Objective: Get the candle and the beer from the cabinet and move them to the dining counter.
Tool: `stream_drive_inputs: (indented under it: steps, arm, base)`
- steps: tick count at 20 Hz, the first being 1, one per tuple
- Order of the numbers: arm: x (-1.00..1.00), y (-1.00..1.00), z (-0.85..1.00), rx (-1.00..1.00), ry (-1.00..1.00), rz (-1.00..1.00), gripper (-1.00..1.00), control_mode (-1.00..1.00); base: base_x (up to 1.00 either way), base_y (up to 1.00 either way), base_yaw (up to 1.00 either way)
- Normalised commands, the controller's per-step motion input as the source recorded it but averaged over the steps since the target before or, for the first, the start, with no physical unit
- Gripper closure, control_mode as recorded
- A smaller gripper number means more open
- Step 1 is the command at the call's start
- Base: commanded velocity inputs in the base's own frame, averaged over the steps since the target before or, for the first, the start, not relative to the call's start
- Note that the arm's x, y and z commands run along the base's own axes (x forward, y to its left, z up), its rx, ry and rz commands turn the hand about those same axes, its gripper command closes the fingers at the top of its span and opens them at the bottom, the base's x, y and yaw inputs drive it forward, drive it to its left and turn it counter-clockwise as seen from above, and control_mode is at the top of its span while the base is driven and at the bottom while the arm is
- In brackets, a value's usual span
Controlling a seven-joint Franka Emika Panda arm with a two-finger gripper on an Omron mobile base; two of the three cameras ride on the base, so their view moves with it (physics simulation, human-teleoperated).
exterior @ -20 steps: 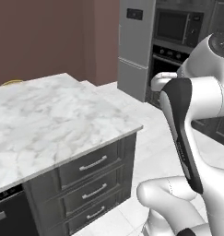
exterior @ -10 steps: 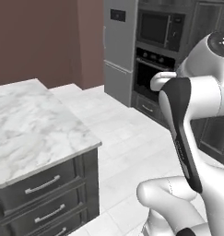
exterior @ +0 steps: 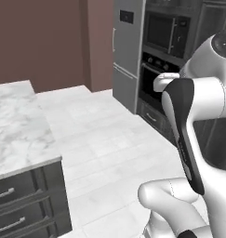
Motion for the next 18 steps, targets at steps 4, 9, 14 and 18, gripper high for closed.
stream_drive_inputs:
  steps: [4, 9, 14, 18]
  arm:
    - [0.0, 0.0, 0.0, 0.0, 0.0, 0.0, 1.0, 1.0]
    - [0.0, 0.0, 0.0, 0.0, 0.0, 0.0, 1.0, 1.0]
    - [0.0, 0.0, 0.0, 0.0, 0.0, 0.0, 1.0, 1.0]
    - [0.0, 0.0, 0.0, 0.0, 0.0, 0.0, 1.0, 1.0]
  base:
    - [0.52, -1.0, 0.44]
    - [0.66, -0.83, 0.54]
    - [0.96, -0.45, 0.63]
    - [1.0, -0.42, 0.59]
